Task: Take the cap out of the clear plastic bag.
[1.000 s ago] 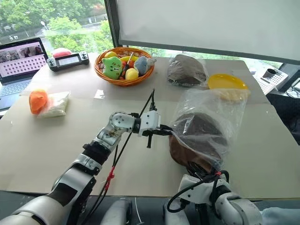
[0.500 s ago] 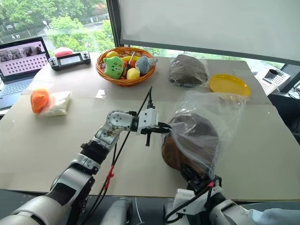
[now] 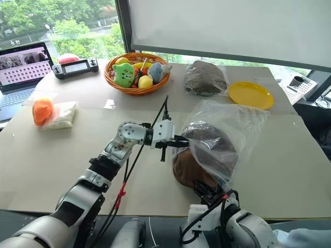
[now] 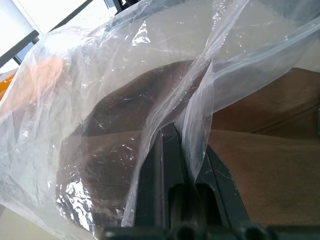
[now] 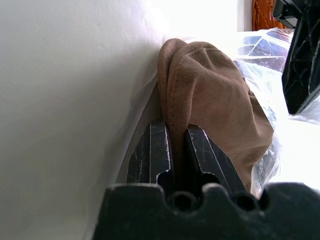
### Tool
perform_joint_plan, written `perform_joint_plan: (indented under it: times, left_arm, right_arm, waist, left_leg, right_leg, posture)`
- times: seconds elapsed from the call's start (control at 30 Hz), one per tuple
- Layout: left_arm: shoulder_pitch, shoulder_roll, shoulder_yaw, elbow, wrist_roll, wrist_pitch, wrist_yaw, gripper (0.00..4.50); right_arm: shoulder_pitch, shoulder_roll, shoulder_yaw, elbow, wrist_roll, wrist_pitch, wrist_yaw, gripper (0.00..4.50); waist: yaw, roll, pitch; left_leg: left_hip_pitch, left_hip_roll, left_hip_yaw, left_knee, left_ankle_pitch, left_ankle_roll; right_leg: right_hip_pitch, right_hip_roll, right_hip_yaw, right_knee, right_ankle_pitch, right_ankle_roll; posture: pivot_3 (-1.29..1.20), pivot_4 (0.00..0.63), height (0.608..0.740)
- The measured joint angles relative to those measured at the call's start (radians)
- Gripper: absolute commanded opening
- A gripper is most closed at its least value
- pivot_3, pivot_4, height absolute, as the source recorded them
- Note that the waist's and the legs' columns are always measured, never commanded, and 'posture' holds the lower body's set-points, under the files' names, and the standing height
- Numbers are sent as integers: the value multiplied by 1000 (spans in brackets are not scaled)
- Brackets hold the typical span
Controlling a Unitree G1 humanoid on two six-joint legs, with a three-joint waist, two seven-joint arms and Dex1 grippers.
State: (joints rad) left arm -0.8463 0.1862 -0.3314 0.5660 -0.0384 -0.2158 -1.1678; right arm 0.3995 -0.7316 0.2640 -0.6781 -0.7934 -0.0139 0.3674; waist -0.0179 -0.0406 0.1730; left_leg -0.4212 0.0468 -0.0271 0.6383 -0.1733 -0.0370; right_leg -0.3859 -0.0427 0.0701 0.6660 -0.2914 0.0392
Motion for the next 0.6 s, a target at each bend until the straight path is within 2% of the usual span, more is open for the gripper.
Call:
perform_joint_plan:
  times: [0.1,0.23,0.37,0.4,0.5,0.6]
  left_arm:
    - [0,1,0,0,0,1,0,0]
    - [1,2,0,-1,-1,2,-1,0]
    - [6,4,0,-4,-2,2,-7,0]
    - [6,5,0,-4,-2,2,-8,0]
    - [6,5,0,-4,-2,2,-12,0]
    - [6,6,3,-4,-3,2,-13,0]
  right_arm:
    - [16,7,0,-1,-50,-12,-5,45]
    - [113,29,-15,-29,-127,-29,-59,45]
    - [263,10,-81,-114,-99,-123,-123,45]
    - [275,10,-91,-133,-62,-133,-114,45]
    - [252,63,-121,-268,213,-55,27,45]
    - [179,108,-164,-300,484,40,143,45]
  waist:
    - [1,0,0]
    - [6,1,0]
    - [6,2,-1]
    - [4,2,-1]
    - [-3,2,-1]
    - [-3,2,-1]
  left_leg:
    - [0,0,0,0,0,0]
    - [-1,0,0,0,0,0]
    - [-1,0,0,0,0,0]
    - [-1,0,0,0,0,0]
    - [0,1,0,0,0,0]
    - [0,1,0,1,0,0]
  right_leg:
    - [0,0,0,0,0,0]
    - [-1,0,0,0,0,0]
    - [0,-1,0,-1,0,0]
    - [0,0,0,0,0,0]
    - [0,1,0,0,0,0]
    - [2,0,0,0,0,0]
  posture:
    - [0,150,740]
    - [0,150,740]
    - [0,150,740]
    - [0,150,740]
    - [0,150,740]
    - [0,150,740]
